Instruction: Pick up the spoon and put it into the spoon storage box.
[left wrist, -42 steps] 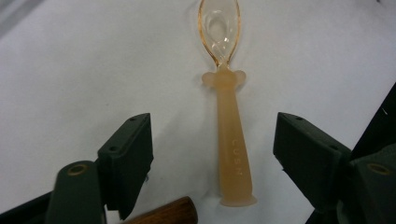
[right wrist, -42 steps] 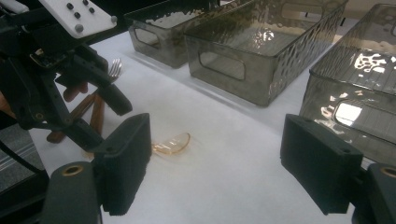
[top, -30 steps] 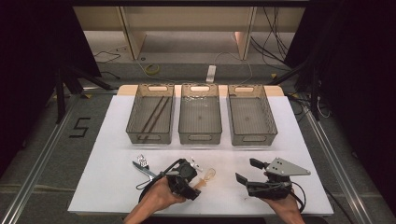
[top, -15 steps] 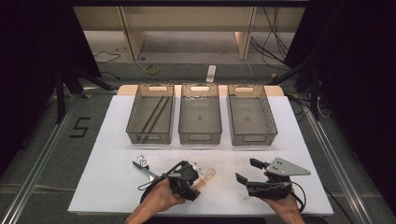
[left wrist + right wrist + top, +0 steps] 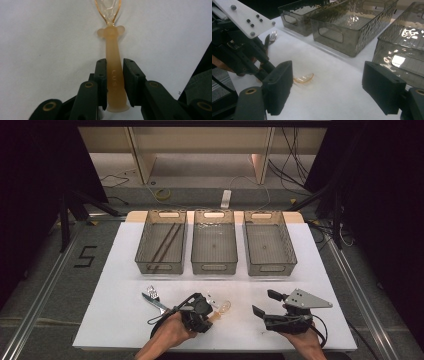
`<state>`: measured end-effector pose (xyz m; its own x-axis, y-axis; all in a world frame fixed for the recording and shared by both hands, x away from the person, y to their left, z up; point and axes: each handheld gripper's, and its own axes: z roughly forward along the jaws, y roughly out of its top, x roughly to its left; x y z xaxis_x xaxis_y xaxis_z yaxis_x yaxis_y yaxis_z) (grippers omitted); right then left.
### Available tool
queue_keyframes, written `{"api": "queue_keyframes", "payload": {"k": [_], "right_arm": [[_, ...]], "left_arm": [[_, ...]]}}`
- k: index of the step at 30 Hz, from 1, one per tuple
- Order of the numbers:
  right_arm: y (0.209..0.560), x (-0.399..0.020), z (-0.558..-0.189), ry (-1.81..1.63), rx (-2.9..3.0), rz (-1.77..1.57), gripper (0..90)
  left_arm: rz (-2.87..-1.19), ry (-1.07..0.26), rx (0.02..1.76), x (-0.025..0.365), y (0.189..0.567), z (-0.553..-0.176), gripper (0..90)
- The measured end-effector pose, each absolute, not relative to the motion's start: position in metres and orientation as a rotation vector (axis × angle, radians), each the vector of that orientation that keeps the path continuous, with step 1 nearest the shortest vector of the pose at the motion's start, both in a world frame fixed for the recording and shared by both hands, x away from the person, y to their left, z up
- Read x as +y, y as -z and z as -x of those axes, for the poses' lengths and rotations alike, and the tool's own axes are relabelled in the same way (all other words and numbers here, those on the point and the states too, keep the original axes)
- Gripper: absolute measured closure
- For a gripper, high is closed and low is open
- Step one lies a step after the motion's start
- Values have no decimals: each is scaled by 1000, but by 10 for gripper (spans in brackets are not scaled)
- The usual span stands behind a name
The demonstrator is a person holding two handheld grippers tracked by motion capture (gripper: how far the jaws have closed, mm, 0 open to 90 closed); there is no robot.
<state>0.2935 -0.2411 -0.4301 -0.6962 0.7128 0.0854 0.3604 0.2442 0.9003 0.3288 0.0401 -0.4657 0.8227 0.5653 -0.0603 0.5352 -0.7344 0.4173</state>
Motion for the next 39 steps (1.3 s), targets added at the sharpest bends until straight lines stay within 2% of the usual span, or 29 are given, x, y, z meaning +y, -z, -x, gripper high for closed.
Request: {"api": "queue_keyframes", "payload": {"k": [24, 39], "right_arm": [[430, -241, -293, -1439, 2178, -987, 256], [430, -241, -293, -1438, 2177, -986, 256]], "left_arm": [[-2479, -114, 858, 59, 446, -341, 745], [-2388, -161, 929, 85, 436, -355, 745]]}}
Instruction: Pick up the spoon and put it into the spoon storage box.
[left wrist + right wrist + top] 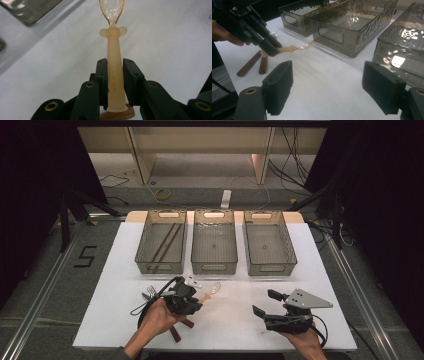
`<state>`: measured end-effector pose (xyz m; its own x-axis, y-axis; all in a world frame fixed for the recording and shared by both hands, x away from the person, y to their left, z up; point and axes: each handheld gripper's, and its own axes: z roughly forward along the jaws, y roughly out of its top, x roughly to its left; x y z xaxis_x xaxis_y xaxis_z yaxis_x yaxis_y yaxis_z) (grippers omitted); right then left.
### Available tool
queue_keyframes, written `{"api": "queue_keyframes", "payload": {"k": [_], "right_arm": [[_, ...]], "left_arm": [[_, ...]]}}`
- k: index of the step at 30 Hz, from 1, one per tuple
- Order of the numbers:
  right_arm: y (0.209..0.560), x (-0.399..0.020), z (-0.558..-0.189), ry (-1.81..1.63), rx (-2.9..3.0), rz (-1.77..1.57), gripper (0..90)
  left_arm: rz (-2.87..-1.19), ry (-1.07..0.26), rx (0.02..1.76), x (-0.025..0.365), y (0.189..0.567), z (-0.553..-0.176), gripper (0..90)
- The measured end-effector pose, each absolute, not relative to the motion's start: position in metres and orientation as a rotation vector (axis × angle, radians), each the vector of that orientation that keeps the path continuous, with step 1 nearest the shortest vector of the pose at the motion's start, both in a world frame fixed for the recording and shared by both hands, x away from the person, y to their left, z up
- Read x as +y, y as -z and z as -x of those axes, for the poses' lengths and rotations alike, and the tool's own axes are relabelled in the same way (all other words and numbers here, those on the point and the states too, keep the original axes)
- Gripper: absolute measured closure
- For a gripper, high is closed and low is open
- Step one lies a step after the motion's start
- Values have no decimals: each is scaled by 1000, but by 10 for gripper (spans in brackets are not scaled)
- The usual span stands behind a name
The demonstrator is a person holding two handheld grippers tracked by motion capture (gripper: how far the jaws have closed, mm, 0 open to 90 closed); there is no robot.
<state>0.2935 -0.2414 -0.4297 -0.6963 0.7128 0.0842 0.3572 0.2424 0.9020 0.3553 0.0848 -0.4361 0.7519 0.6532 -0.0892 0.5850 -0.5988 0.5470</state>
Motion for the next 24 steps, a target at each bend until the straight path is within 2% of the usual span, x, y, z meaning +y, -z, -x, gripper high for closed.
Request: {"api": "queue_keyframes", "payload": {"k": [24], "right_arm": [[430, -241, -294, -1438, 2180, -993, 256]], "left_arm": [[-2284, -226, 979, 112, 414, -369, 745]]}}
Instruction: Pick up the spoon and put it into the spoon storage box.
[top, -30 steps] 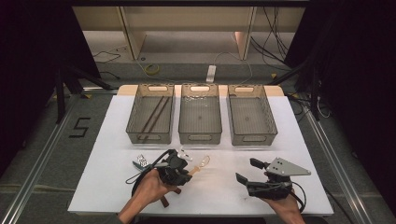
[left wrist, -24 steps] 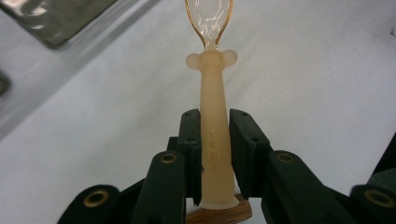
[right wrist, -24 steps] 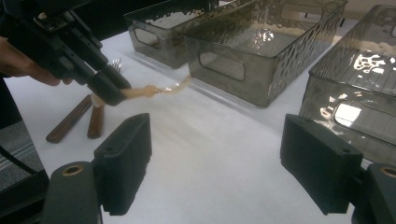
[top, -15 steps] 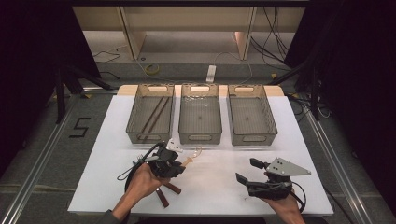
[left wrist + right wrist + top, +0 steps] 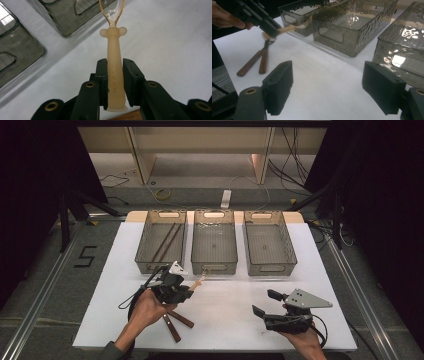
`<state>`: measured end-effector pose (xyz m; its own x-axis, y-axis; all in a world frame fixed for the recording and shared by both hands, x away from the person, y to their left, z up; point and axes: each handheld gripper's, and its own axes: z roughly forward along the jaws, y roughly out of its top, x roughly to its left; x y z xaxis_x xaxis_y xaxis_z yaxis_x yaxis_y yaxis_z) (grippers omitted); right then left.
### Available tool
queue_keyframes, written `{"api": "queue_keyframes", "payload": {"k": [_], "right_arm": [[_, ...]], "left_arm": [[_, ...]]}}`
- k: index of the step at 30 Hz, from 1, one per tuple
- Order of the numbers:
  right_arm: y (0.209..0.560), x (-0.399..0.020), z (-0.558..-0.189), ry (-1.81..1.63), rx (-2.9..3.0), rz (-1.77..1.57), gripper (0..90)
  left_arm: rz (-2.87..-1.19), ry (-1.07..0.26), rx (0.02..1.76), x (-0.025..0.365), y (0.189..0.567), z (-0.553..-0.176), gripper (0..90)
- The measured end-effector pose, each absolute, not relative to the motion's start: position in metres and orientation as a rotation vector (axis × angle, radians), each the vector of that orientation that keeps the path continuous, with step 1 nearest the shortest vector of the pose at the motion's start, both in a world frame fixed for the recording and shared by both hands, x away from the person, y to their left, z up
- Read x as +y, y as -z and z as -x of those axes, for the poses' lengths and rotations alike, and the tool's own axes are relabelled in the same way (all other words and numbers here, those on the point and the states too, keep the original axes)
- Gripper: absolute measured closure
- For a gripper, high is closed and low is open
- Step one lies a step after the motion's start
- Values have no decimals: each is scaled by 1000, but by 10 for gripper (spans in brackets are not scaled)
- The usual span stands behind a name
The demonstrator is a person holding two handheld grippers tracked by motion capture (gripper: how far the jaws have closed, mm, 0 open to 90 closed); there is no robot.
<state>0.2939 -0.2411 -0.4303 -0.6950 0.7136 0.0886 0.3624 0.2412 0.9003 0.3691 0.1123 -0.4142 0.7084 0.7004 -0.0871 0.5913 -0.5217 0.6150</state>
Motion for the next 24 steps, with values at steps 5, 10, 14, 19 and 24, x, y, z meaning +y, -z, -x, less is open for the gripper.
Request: {"api": "queue_keyframes", "payload": {"k": [5, 10, 14, 19, 24], "right_arm": [[430, -242, -294, -1438, 2178, -995, 256], [431, -242, -295, -1439, 2177, -992, 256], [431, -243, -295, -1436, 2173, -1008, 256], [431, -244, -296, -1436, 2171, -1016, 256], [431, -243, -295, -1436, 2171, -1018, 256]], "left_arm": [[-2276, -243, 961, 112, 408, -372, 745], [-2260, -255, 946, 108, 400, -379, 745], [-2241, -274, 923, 104, 389, -383, 745], [-2227, -283, 923, 101, 383, -392, 745], [-2216, -290, 920, 94, 379, -402, 746]]}}
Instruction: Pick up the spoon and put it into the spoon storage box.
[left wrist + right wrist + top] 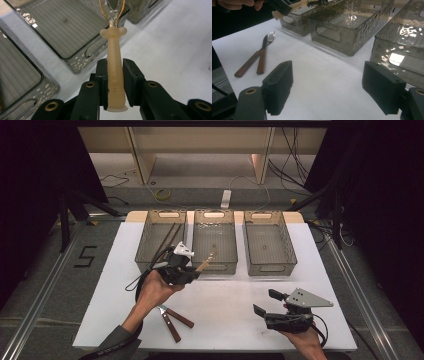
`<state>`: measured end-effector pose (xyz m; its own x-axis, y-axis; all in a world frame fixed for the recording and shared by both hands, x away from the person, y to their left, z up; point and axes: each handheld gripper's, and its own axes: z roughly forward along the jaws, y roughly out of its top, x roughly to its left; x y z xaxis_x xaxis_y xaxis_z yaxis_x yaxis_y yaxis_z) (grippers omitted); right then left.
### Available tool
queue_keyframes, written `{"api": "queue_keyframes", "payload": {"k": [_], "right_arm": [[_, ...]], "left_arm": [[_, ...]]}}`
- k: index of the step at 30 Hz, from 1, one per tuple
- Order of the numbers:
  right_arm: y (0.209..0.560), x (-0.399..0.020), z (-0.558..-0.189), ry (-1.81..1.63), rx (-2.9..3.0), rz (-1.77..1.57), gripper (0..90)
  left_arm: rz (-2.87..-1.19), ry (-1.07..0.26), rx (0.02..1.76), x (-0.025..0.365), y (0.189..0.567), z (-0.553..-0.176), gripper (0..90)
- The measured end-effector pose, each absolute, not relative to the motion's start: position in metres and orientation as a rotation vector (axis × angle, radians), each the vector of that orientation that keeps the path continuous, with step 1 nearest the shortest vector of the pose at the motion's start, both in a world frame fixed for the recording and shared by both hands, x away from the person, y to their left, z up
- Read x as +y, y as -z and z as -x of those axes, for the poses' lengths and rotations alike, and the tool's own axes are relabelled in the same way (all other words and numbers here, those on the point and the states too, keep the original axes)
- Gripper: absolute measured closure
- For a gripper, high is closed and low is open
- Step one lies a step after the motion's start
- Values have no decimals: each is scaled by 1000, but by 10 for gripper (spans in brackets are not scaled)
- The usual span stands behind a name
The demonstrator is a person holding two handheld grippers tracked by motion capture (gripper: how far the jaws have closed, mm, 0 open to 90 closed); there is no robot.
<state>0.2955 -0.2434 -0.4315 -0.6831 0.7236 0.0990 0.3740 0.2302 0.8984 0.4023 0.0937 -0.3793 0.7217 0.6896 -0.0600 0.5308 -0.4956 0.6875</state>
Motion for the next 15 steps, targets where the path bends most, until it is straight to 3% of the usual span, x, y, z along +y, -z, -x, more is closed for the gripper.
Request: {"api": "queue_keyframes", "payload": {"k": [15], "right_arm": [[432, -244, -296, -1441, 2175, -1016, 256]], "left_arm": [[-2171, -320, 992, 83, 376, -444, 745]]}}
